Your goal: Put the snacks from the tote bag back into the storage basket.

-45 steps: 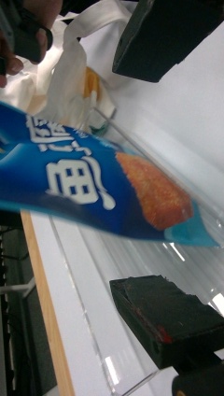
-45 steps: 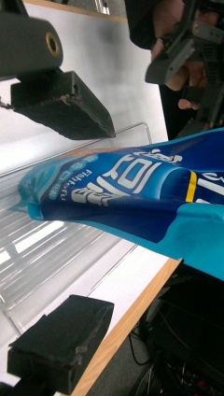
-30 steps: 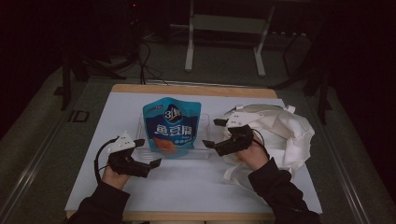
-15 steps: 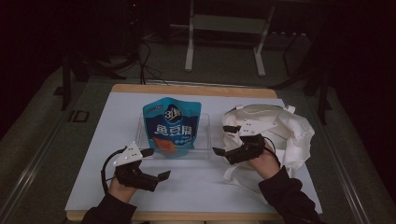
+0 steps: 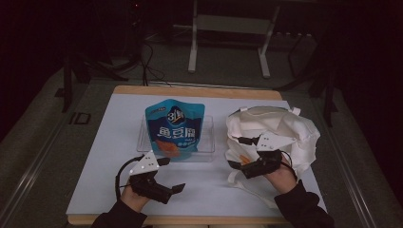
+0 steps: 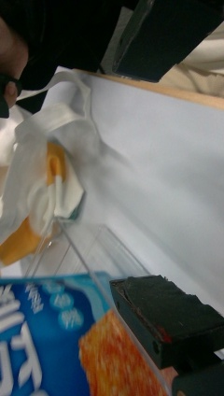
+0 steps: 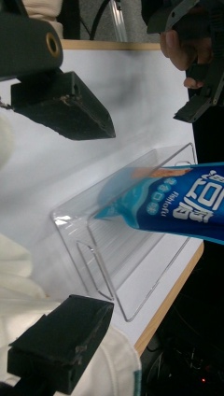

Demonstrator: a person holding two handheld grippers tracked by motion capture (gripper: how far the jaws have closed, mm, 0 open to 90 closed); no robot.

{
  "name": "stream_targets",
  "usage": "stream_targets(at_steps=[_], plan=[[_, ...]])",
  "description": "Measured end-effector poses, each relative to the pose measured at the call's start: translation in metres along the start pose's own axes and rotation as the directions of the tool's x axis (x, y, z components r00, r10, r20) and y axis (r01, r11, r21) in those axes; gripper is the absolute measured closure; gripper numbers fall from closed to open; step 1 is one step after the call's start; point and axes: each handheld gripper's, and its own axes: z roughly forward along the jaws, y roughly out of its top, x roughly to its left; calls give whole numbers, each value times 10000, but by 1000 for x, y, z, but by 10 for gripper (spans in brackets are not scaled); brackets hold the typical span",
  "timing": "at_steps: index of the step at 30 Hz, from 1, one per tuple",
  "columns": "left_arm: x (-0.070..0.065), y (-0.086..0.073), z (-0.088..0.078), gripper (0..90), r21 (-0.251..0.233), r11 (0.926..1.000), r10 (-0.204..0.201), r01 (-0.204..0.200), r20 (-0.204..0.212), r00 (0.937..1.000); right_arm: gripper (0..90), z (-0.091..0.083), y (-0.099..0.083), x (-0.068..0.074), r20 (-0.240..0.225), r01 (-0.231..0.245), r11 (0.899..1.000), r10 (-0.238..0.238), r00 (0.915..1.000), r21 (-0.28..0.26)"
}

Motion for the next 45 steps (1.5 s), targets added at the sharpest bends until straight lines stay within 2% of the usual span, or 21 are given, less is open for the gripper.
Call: stream_targets(at_steps=[3,6,9,12,16,19,23,27,29,32,38,39,40,43,45], plan=[[-4,-1,6,10,211,9996,170,-173,100,9998,142,-7,-7,1,104,-68,10000,69,9999,-31],[-6,-1,9,10,221,9994,242,-248,288,9993,143,-13,-13,3,224,-131,9999,133,9997,-84],[-8,-1,11,10,107,9992,370,-379,755,9965,142,-19,-19,5,248,-169,9998,171,9995,-111],[-10,-2,14,10,92,9987,480,-492,1004,9938,143,-24,-26,5,290,-287,9994,293,9992,-199],[-13,-3,19,10,252,9977,600,-629,1011,9931,142,-29,-33,7,488,-393,9990,402,9980,-192],[-14,-5,20,10,261,9976,610,-644,1161,9914,142,-33,-38,7,591,-466,9986,480,9971,-239],[-14,-7,24,10,343,9976,550,-602,1353,9893,143,-41,-41,9,969,-365,9987,397,9945,-348],[-15,-10,27,10,610,9945,787,-857,1088,9909,143,-49,-46,12,1223,-507,9971,573,9908,-564],[-14,-12,28,10,660,9943,765,-842,1118,9908,143,-53,-49,14,1475,-483,9966,577,9874,-666],[-12,-14,29,10,642,9949,694,-777,1224,9900,143,-56,-51,16,1578,-530,9961,636,9854,-704],[-8,-18,31,10,807,9934,730,-815,1034,9920,143,-61,-58,19,1933,-487,9966,607,9793,-659],[-8,-18,31,10,827,9932,739,-822,987,9924,142,-62,-61,21,2301,-442,9970,577,9714,-634],[-7,-18,31,10,849,9926,779,-864,990,9920,142,-63,-63,22,2453,-418,9973,554,9679,-601],[-4,-21,30,10,765,9943,664,-743,1021,9926,140,-63,-67,24,2729,-372,9980,499,9607,-516],[-3,-24,30,10,899,9928,709,-787,875,9936,140,-63,-69,25,2949,-312,9986,423,9546,-423]])
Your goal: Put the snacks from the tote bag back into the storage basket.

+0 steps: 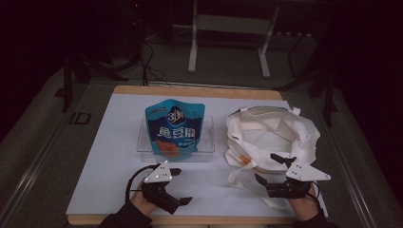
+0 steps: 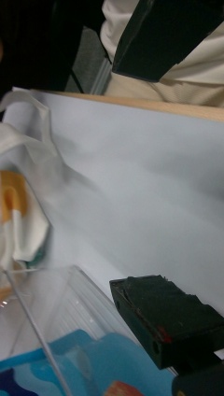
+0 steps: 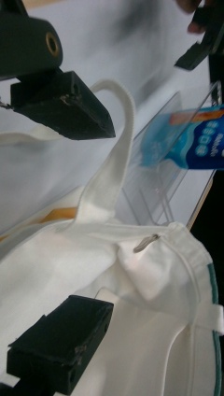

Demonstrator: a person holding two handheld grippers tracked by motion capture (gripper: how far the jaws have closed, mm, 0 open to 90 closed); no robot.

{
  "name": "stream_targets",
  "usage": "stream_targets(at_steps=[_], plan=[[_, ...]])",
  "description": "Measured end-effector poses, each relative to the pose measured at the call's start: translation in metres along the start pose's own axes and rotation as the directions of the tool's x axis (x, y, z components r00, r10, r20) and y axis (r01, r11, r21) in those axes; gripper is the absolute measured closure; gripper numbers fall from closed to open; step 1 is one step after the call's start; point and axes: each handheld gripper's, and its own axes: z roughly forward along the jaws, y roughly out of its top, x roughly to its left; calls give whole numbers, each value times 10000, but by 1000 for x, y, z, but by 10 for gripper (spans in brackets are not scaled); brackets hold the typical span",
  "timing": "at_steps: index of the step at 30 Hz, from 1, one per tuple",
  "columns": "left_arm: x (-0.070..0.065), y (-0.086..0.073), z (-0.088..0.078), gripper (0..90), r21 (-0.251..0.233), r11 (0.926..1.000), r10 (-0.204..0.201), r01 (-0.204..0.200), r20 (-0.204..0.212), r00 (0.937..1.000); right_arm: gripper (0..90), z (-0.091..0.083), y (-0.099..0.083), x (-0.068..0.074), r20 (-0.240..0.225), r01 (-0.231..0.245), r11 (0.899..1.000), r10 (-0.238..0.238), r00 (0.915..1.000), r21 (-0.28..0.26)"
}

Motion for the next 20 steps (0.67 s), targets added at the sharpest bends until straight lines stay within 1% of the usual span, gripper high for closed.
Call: stream_targets(at_steps=[1,4,7,11,15,18,20], plan=[[0,-1,0,10,84,10000,3,-2,-75,10000,140,0,-1,1,104,78,10000,-78,9999,-5],[0,-3,0,10,147,9999,20,-17,-162,9999,135,0,-2,3,126,182,9998,-181,9998,-66],[0,-2,-1,10,102,9998,172,-169,-270,9995,135,0,-3,3,116,10,9999,-8,9999,-163],[1,-4,-1,10,132,9996,236,-232,-306,9993,135,1,-5,2,153,-66,9998,69,9999,-186],[2,-5,-3,10,75,9999,147,-145,-289,9995,135,5,-9,3,84,-54,10000,54,9999,-67],[2,-5,-4,10,-11,10000,83,-83,-266,9996,135,7,-10,3,128,51,10000,-51,9999,0],[3,-5,-4,10,-19,10000,72,-73,-295,9995,135,6,-10,3,116,11,10000,-11,9999,-16]])
